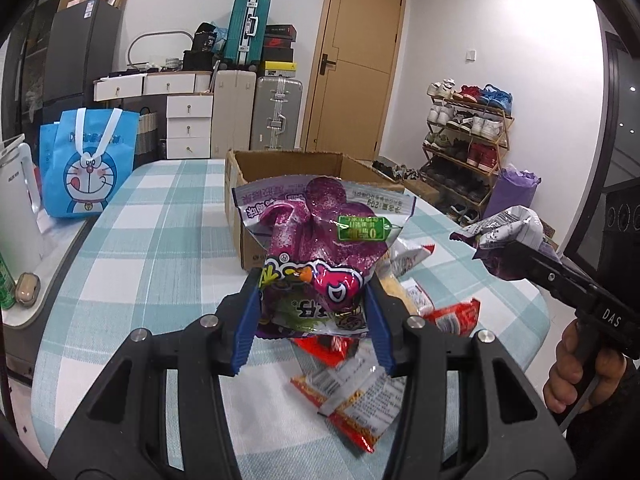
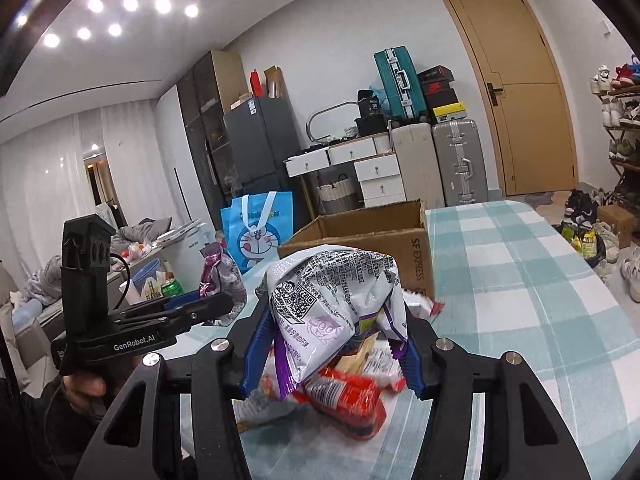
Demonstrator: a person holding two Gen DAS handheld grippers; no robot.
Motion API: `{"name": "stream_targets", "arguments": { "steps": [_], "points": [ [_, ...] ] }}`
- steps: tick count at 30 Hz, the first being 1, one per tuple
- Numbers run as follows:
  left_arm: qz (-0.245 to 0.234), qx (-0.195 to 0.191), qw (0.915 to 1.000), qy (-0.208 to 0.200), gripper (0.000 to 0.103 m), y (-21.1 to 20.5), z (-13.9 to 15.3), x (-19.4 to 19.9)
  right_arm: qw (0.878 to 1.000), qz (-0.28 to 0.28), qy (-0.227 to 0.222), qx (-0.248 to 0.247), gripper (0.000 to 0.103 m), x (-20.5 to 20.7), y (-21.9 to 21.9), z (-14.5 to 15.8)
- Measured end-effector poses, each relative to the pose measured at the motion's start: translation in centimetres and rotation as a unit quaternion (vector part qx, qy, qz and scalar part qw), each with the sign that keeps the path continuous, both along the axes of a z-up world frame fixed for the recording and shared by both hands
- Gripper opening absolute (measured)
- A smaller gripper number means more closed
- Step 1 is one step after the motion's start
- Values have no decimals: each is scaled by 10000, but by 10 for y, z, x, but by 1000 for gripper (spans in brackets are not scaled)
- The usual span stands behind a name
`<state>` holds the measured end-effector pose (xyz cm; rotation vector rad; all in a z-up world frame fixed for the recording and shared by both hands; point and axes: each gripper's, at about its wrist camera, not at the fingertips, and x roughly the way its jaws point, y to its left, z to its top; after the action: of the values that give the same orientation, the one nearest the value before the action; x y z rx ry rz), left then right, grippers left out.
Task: Organize snacks
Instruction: 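Carry both bags over the cardboard box and open both grippers to drop them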
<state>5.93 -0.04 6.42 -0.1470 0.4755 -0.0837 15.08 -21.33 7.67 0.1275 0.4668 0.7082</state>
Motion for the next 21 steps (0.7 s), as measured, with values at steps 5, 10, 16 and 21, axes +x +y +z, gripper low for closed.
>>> {"name": "stream_targets", "arguments": {
  "steps": [5, 10, 16, 21],
  "points": [
    [130, -8, 9999, -28, 45, 2, 16, 15, 10000, 3, -5, 36, 56, 18, 6, 14],
    [252, 18, 9995, -172, 45, 8, 32, 29, 10000, -8, -26, -57, 56, 36, 17, 25],
    [393, 2, 9990, -217, 45, 18, 49, 51, 10000, -14, 6, -2, 56, 56, 28, 37],
    [471, -1, 9986, -225, 45, 24, 56, 66, 9999, -43, 133, 73, 56, 72, 35, 39]
  ]
}}
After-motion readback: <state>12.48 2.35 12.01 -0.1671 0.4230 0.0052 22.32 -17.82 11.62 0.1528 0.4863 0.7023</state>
